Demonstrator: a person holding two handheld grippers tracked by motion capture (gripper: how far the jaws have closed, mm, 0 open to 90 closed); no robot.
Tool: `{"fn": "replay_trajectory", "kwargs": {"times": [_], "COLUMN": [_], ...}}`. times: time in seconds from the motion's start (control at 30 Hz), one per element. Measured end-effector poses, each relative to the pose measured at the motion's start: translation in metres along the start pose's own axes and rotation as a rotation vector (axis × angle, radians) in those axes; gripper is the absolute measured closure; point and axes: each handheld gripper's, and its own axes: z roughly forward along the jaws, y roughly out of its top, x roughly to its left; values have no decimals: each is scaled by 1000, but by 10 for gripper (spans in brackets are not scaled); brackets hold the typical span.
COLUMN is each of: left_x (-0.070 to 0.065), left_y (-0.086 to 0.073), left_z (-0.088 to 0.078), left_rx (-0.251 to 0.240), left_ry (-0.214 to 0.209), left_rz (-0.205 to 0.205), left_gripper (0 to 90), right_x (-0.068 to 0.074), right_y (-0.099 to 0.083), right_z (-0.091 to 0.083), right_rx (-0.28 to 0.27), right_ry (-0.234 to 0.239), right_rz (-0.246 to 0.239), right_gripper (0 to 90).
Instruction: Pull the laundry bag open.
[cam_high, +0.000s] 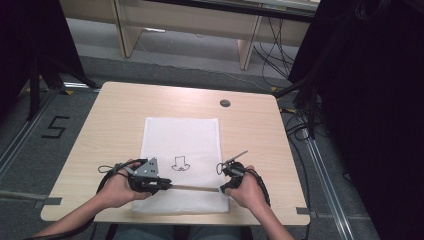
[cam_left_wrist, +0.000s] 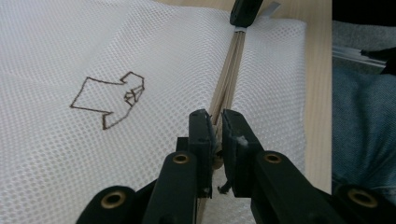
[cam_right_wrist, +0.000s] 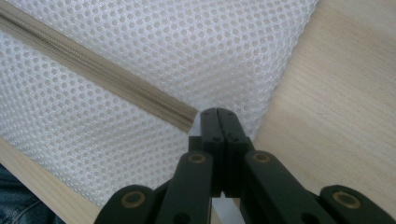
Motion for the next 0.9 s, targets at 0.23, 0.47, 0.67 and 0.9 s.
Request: {"fn": "replay_trajectory", "kwargs": {"times": [0.23, 0.47, 0.67, 0.9], "left_x": [0, 1, 2, 2], "left_y": [0, -1, -4, -4], "left_z": [0, -3, -4, -6], "left_rx": [8, 10, 12, 13], "left_ry": [6, 10, 4, 6], "left_rz": [-1, 4, 1, -3], "left_gripper": [822, 822, 822, 822], "right_x": [0, -1, -1, -1], "right_y": [0, 0, 0, 0], "right_z": [0, 0, 0, 0], "right_rx": [4, 3, 3, 2], "right_ry": [3, 2, 1, 2], "right_rz": [4, -5, -6, -6], "right_gripper": [900, 900, 900, 900]}}
